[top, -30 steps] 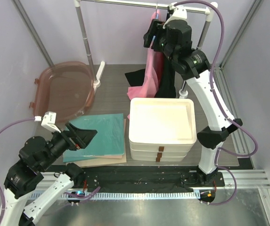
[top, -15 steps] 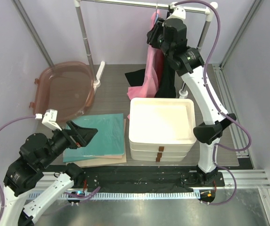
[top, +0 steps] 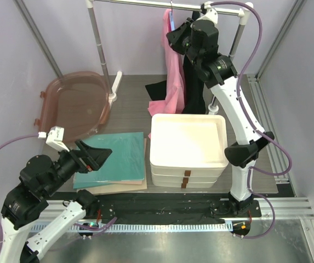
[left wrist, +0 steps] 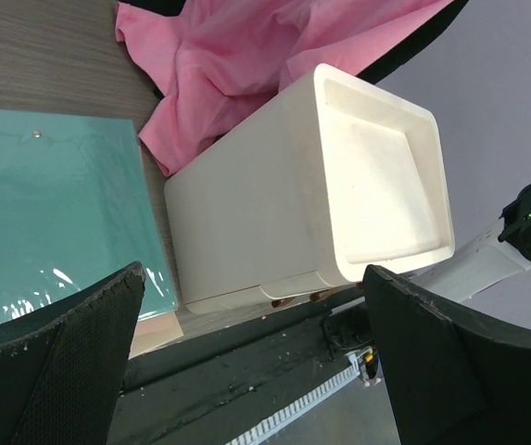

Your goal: Remove the t-shirt from the hanger

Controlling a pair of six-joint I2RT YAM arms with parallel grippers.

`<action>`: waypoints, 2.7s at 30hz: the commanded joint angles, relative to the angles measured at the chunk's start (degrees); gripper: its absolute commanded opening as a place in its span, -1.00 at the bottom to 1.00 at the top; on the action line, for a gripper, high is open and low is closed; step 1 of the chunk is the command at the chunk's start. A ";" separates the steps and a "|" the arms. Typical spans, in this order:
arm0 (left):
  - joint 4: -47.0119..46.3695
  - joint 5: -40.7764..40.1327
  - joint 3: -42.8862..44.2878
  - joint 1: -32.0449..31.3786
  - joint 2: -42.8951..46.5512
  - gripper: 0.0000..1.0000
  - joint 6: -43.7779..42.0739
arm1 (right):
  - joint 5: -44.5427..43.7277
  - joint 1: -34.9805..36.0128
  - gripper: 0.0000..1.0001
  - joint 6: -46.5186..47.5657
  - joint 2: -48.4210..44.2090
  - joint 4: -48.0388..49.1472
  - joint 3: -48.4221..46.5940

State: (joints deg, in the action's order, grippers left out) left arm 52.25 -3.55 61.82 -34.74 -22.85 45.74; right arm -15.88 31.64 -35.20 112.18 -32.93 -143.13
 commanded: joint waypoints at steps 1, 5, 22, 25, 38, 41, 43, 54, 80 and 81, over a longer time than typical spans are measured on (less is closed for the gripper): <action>0.66 -0.67 1.64 0.29 0.26 1.00 -1.09 | 5.14 0.09 -0.98 -6.89 -2.75 11.73 -1.89; 0.84 -0.58 1.46 0.29 0.61 1.00 -0.74 | 7.97 1.49 -0.98 -11.20 -4.43 14.91 0.66; 1.10 -0.93 1.63 0.29 2.20 0.98 1.11 | -5.20 12.48 -0.98 -18.15 -6.62 20.36 3.82; 1.10 -1.19 1.55 0.29 2.02 0.96 1.46 | -8.36 15.02 -0.98 -19.20 -7.67 20.88 4.96; -2.50 -10.78 15.32 0.29 -15.27 0.69 -5.56 | -3.04 21.01 -0.98 -19.73 -18.57 36.00 33.34; -4.33 -11.91 19.03 0.29 -23.36 0.65 -6.36 | -0.22 21.01 -0.98 -18.15 -20.77 37.32 37.99; -6.71 -13.40 21.23 0.29 -27.13 0.66 -7.59 | 2.86 21.01 -0.98 -16.75 -22.35 37.93 40.81; -7.70 -23.17 36.69 4.94 -43.93 0.32 -9.00 | 12.10 21.01 -0.98 -12.62 -31.40 40.58 53.21; -15.25 -5.15 34.51 13.30 -48.43 0.18 -10.31 | 20.01 21.01 -0.98 -13.23 -36.33 40.84 59.37; -15.33 -5.24 34.59 13.47 -48.43 0.12 -10.58 | 20.18 21.01 -0.98 -13.23 -36.16 40.84 59.11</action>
State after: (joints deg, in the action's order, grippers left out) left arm 39.66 -8.97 95.77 -21.93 -70.91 36.93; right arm 1.23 52.27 -48.18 79.85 0.84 -82.52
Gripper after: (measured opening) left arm 0.595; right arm 0.170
